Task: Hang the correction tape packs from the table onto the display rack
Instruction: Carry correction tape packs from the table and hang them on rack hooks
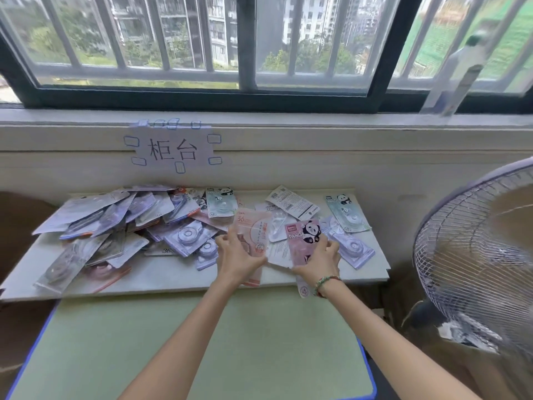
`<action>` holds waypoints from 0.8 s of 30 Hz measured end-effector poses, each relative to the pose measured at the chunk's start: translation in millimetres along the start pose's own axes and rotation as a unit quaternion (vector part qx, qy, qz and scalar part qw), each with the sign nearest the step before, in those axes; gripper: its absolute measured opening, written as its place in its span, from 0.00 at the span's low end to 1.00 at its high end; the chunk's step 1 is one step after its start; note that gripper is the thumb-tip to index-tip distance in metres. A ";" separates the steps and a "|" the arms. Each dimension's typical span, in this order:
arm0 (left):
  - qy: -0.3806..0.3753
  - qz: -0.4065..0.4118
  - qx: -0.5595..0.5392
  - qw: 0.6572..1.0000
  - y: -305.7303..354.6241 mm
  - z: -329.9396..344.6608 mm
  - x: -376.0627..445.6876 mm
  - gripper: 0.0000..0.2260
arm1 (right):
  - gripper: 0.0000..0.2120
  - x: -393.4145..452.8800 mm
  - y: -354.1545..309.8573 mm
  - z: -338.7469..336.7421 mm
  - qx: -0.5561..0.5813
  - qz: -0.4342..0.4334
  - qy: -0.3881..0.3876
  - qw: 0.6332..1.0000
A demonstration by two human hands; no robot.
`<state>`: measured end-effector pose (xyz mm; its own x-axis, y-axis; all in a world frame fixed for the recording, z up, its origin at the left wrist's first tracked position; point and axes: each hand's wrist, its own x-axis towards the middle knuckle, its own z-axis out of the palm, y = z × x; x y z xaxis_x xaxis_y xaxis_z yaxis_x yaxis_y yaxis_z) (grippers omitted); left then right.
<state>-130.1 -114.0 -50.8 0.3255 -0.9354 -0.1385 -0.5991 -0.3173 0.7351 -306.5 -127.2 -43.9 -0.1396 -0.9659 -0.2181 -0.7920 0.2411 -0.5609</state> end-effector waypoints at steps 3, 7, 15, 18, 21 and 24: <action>-0.003 0.031 -0.048 0.998 -6.5 -12.3 -22.5 0.53 | 0.45 -33.2 -0.9 -3.1 0.008 0.010 0.040 0.999; -0.023 0.074 -0.052 0.996 -16.2 -21.9 -61.9 0.52 | 0.48 -90.4 9.6 -7.3 0.049 0.033 0.094 0.994; -0.100 0.180 -0.079 0.975 -3.9 -16.2 -156.2 0.45 | 0.55 -219.1 68.0 -47.7 0.100 0.129 0.253 0.954; -0.139 0.224 -0.084 0.961 22.1 1.4 -196.9 0.45 | 0.56 -269.3 103.2 -72.7 0.103 0.181 0.322 0.923; -0.176 0.276 -0.100 0.939 47.6 27.6 -244.0 0.47 | 0.55 -323.5 141.4 -97.5 0.091 0.233 0.380 0.891; -0.226 0.317 -0.094 0.916 74.6 54.3 -301.5 0.49 | 0.55 -384.6 179.7 -119.8 0.085 0.289 0.423 0.854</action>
<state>-312.6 135.8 9.7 -0.4068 -0.9047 0.1265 -0.4114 0.3051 0.8589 -466.3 276.3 34.8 -0.9154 -0.3851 0.1175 -0.3570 0.6416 -0.6789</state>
